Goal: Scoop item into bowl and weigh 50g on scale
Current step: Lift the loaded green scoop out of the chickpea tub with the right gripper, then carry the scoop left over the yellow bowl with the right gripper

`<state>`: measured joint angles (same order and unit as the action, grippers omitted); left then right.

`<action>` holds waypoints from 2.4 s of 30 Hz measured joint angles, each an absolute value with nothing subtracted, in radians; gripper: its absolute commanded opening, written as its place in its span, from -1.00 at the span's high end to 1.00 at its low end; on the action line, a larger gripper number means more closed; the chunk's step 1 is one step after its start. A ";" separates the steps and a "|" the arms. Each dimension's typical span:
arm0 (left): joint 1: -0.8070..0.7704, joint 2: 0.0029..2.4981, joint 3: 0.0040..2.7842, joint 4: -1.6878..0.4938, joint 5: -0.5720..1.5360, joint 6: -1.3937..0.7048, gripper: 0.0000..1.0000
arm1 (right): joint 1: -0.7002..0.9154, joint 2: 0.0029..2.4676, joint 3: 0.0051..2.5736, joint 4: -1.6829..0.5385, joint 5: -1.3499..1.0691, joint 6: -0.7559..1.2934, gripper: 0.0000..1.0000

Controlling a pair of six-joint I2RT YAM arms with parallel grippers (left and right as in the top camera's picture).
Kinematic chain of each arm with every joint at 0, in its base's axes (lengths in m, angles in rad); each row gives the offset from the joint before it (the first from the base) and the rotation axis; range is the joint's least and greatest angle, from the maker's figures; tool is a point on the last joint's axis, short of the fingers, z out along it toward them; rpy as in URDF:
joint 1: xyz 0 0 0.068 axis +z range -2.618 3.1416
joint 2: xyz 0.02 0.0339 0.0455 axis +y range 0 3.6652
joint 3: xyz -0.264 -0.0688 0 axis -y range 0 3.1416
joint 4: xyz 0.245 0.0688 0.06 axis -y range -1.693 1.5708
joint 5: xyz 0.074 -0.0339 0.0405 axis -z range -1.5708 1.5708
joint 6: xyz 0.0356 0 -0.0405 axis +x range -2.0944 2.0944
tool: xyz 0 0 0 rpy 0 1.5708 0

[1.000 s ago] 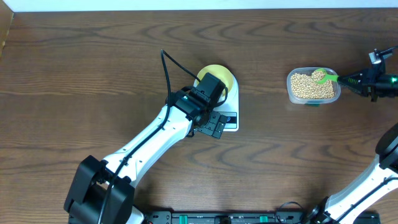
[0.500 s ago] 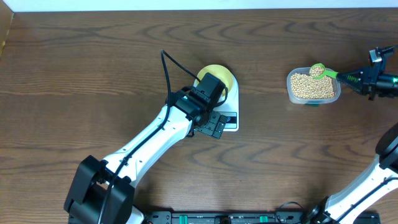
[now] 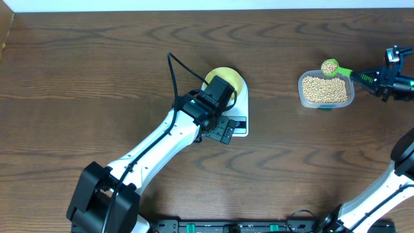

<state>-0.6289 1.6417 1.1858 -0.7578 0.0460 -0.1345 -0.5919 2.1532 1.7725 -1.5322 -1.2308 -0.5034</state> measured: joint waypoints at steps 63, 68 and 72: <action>-0.629 1.642 1.186 -0.757 0.046 -0.134 -0.96 | 0.020 2.153 1.772 -1.009 -1.144 -0.033 0.98; -0.629 1.642 1.186 -0.757 0.046 -0.135 -0.95 | 0.047 2.153 1.772 -1.007 -1.079 -0.032 0.98; -0.629 1.642 1.186 -0.757 0.046 -0.135 -0.96 | 0.083 2.153 1.772 -0.997 -1.055 -0.032 0.98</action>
